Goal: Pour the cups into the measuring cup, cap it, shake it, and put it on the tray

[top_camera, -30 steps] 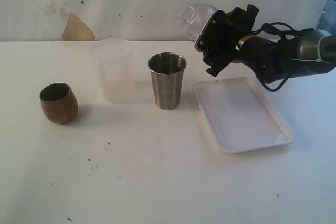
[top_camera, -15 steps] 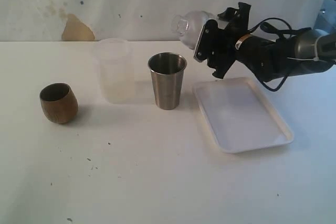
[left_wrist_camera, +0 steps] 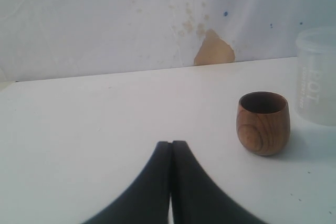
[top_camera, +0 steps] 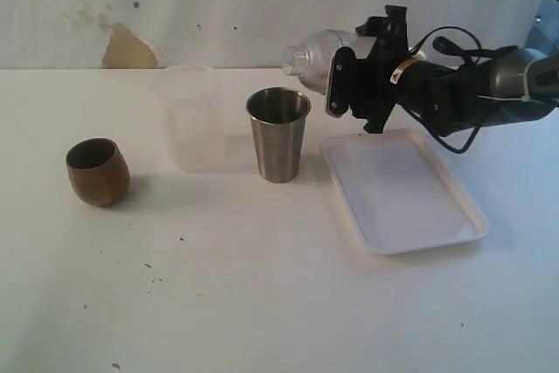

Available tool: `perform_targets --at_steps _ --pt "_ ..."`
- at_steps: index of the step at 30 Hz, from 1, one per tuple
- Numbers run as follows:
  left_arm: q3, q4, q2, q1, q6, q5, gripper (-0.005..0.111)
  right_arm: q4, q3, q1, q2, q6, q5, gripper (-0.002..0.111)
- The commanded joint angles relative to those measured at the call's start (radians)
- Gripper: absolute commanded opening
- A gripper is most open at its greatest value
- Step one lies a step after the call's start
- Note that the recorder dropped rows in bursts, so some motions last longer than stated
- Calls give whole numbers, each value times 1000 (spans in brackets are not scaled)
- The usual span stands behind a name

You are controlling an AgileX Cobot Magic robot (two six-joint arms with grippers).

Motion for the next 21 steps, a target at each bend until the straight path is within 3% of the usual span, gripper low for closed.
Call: perform_targets --at_steps 1,21 --pt "6 7 -5 1 -1 -13 0 1 -15 -9 -16 -72 -59 0" --pt "6 7 -5 1 -1 -13 0 -4 -15 -9 -16 -223 -86 0"
